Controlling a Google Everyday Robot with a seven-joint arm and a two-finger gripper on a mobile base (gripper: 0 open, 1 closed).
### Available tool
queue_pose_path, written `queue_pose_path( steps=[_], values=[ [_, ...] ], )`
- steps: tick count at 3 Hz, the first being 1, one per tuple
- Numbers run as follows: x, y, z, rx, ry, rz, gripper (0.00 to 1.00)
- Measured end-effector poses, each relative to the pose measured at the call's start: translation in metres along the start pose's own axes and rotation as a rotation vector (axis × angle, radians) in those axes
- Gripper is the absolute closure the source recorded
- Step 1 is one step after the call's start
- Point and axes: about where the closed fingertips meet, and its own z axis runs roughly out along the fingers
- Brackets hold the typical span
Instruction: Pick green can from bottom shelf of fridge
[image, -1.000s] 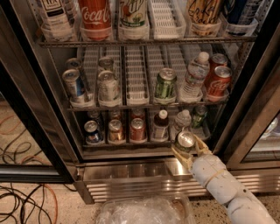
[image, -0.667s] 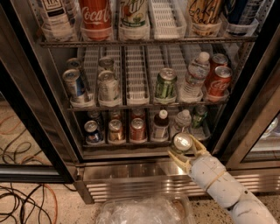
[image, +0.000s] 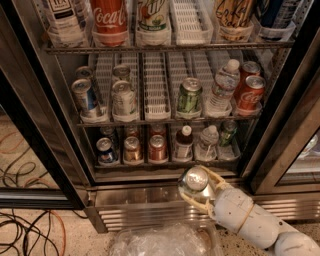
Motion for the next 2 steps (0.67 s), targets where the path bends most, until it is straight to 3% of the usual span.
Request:
queue_pose_path(
  steps=[1,2],
  values=[
    [-0.0040,0.0361,-0.0055,-0.149,0.001,-0.016,1.00],
    [-0.0040,0.0361,-0.0055,-0.149,0.001,-0.016,1.00]
  ],
)
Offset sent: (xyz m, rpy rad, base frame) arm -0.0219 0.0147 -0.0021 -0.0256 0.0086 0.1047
